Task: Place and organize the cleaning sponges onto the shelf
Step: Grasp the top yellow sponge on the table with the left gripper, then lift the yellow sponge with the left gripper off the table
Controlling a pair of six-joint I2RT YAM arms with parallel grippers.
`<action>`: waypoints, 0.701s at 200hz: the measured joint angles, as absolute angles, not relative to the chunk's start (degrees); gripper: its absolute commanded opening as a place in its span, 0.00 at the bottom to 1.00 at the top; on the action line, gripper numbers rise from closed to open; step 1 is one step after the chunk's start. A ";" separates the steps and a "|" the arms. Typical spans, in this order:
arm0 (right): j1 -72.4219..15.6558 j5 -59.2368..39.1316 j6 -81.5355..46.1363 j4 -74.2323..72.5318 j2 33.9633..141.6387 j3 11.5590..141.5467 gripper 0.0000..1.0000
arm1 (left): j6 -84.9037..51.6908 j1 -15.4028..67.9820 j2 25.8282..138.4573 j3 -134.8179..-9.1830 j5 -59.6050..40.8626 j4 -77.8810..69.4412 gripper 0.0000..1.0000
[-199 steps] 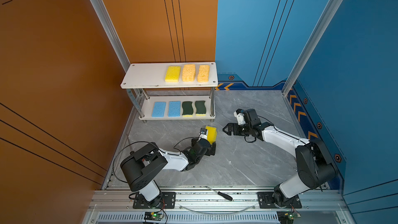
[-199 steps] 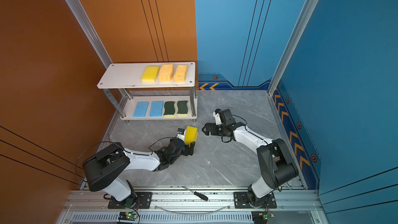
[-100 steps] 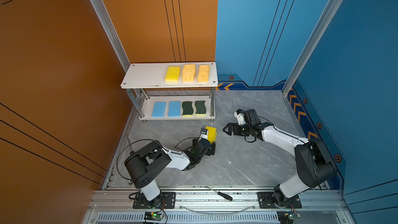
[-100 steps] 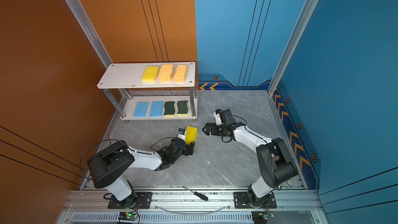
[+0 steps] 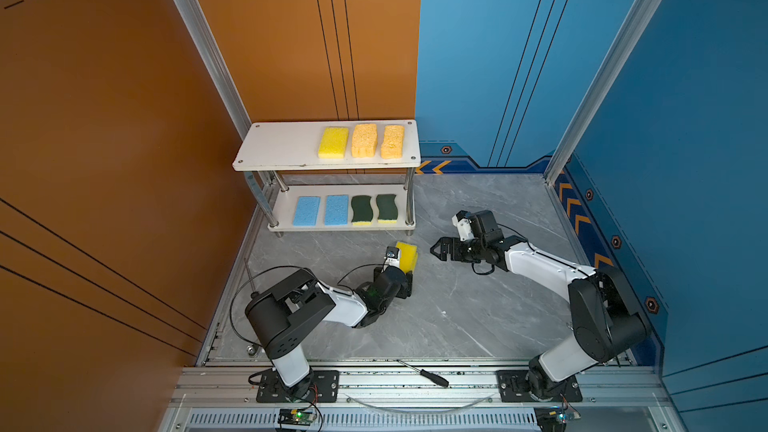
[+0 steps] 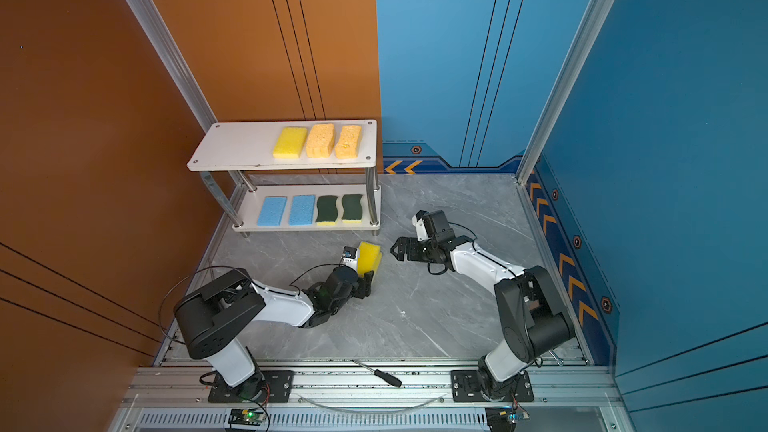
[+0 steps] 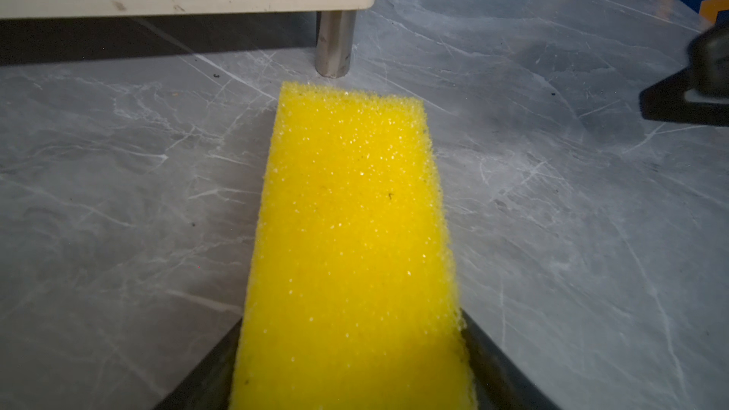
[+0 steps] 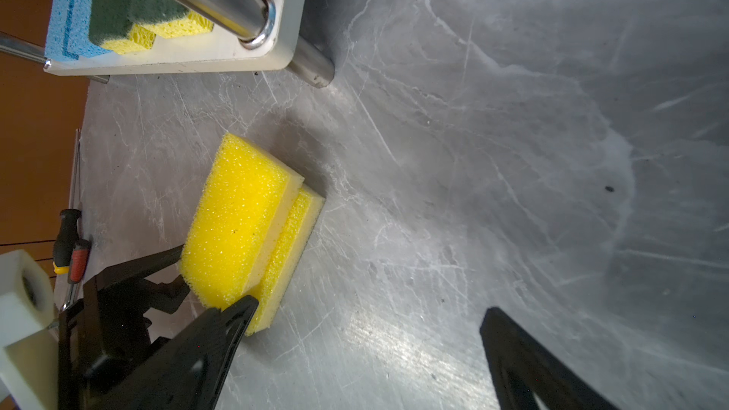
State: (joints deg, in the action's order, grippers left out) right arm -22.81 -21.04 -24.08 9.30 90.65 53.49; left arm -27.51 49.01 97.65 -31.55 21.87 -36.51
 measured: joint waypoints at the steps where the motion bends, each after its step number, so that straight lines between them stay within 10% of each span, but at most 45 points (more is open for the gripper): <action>1: -22.81 -21.04 -24.08 9.30 90.65 53.49 1.00 | -27.55 49.01 97.65 -31.55 21.87 -36.51 0.71; 140: -22.81 -21.04 -24.10 8.73 90.65 52.95 1.00 | -27.46 48.64 93.17 -31.20 19.92 -36.60 0.61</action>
State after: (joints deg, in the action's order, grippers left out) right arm -22.81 -21.04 -24.10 8.73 90.65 52.95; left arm -27.46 48.64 93.17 -31.20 19.92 -36.60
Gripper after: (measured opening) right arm 0.999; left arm 0.615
